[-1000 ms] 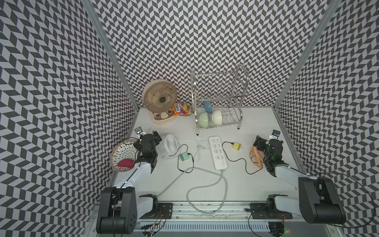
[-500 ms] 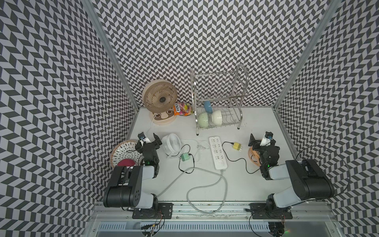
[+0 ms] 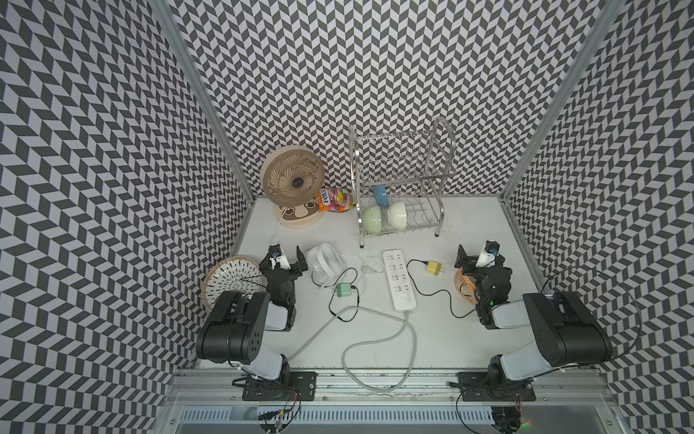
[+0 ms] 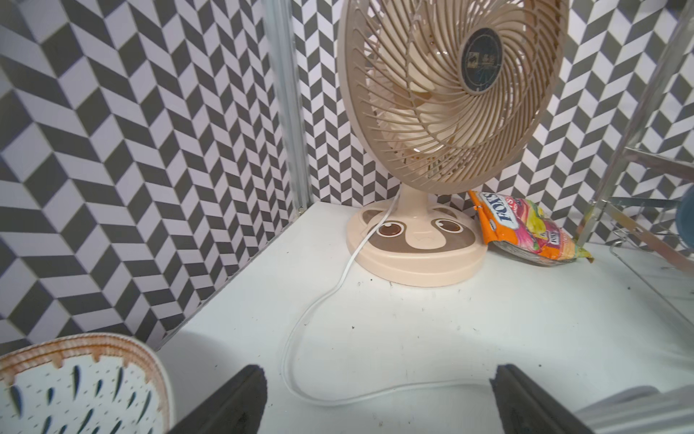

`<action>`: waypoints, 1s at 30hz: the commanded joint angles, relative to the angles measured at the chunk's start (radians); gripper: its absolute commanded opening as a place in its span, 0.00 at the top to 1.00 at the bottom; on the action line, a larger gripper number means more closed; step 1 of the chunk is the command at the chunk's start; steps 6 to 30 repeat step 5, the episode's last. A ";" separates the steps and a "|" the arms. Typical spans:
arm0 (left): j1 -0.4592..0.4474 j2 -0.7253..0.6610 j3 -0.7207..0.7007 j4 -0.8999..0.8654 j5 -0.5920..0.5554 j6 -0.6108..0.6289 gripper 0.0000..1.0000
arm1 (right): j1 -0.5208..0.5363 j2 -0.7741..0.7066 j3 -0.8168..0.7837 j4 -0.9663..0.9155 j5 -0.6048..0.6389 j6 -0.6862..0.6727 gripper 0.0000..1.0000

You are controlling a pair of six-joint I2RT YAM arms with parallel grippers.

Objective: Unplug the desk fan from the power strip
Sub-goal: Reset both arms

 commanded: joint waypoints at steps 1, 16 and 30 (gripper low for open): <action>0.018 0.009 0.029 -0.018 0.046 0.007 0.00 | 0.002 -0.010 0.013 0.028 0.003 -0.009 0.00; 0.014 -0.011 -0.006 0.030 0.052 0.013 0.00 | 0.002 -0.009 0.015 0.026 0.002 -0.009 0.00; 0.014 -0.011 -0.006 0.030 0.052 0.013 0.00 | 0.002 -0.009 0.015 0.026 0.002 -0.009 0.00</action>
